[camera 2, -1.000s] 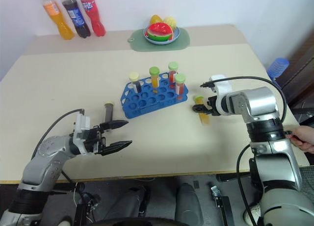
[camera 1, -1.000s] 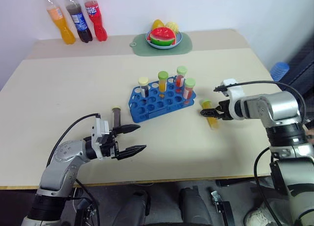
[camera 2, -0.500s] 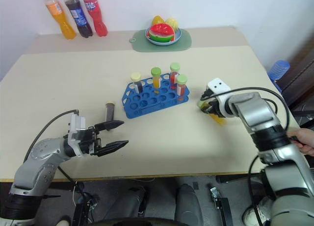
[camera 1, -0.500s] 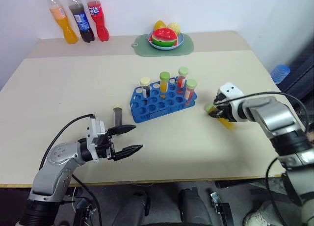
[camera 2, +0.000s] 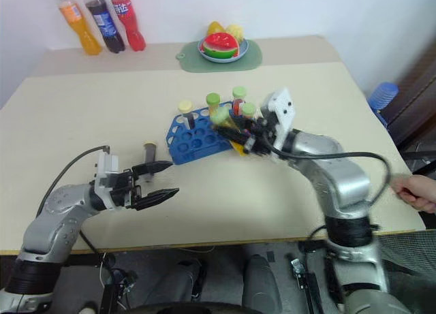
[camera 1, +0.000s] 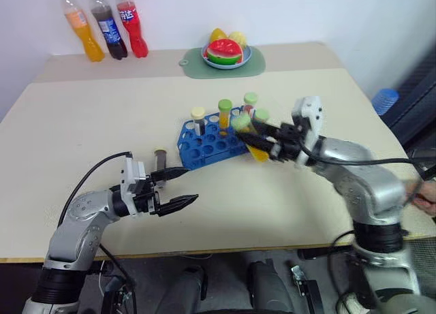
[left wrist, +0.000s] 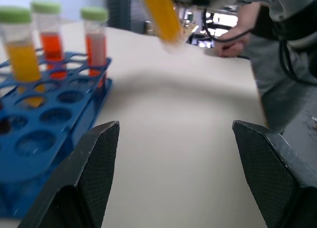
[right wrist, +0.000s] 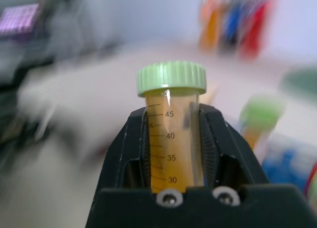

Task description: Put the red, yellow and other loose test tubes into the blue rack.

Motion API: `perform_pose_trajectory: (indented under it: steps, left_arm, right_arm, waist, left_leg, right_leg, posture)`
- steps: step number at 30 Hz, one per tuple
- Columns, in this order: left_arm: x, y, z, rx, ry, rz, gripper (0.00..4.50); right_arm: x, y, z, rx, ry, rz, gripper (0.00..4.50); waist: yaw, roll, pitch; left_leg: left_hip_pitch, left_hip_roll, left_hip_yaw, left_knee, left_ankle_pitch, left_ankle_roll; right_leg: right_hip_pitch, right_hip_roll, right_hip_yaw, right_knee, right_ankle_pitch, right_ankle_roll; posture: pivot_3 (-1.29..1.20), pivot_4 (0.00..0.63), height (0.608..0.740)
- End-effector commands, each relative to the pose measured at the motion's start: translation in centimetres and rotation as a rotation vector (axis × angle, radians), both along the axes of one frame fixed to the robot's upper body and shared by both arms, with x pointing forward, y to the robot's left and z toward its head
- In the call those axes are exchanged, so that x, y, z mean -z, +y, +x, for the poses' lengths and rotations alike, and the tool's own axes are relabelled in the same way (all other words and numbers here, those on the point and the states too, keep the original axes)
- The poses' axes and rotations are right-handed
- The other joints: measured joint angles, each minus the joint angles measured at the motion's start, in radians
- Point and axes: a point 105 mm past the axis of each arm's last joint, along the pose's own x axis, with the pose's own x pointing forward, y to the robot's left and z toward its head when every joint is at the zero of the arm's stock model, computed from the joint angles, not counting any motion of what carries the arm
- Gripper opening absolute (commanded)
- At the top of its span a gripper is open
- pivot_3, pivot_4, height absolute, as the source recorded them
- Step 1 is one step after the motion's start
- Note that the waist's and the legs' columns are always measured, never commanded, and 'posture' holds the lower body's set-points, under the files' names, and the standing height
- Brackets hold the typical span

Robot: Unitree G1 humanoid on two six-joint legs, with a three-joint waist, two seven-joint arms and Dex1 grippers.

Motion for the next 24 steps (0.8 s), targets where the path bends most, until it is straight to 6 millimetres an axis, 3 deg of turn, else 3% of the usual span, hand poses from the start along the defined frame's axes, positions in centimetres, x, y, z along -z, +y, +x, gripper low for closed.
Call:
perform_pose_trajectory:
  steps: [1,5,15,24]
  left_arm:
    - [-0.6,0.9,0.1,-0.045,-0.030,-0.021,3.77]
    - [-0.8,1.3,0.2,-0.080,-0.034,-0.033,3.77]
    - [-1.2,1.9,-0.4,-0.124,-0.046,-0.033,3.77]
    - [-1.1,1.8,-0.8,-0.144,-0.041,-0.035,3.77]
  right_arm:
    - [-0.6,1.2,2.0,0.138,-0.169,0.067,1.03]
    - [0.9,2.4,3.9,0.220,-0.193,0.113,1.03]
    - [5.4,3.7,6.0,0.280,-0.161,0.110,1.03]
    - [6.9,3.7,7.1,0.322,-0.137,0.124,1.03]
  waist:
    - [-0.003,0.000,0.000]
    - [-0.009,0.000,0.000]
    - [-0.014,0.001,0.000]
    - [-0.034,0.001,0.000]
  left_leg:
    - [0.000,0.000,0.000,0.000,0.000,0.000]
    - [0.001,0.000,0.000,-0.001,0.001,-0.001]
    - [0.001,0.001,0.000,-0.002,0.001,-0.002]
    - [0.007,0.003,0.000,-0.005,0.001,-0.003]
  right_leg:
    - [0.000,0.000,0.000,0.000,0.000,0.000]
    - [-0.001,0.001,0.000,0.001,0.000,0.000]
    - [-0.002,0.002,0.000,0.002,0.000,-0.001]
    - [0.002,0.004,0.001,0.002,0.001,-0.002]
  posture:
    - [0.00,0.150,0.740]
    - [0.00,0.150,0.740]
    - [0.00,0.150,0.740]
    - [0.00,0.150,0.740]
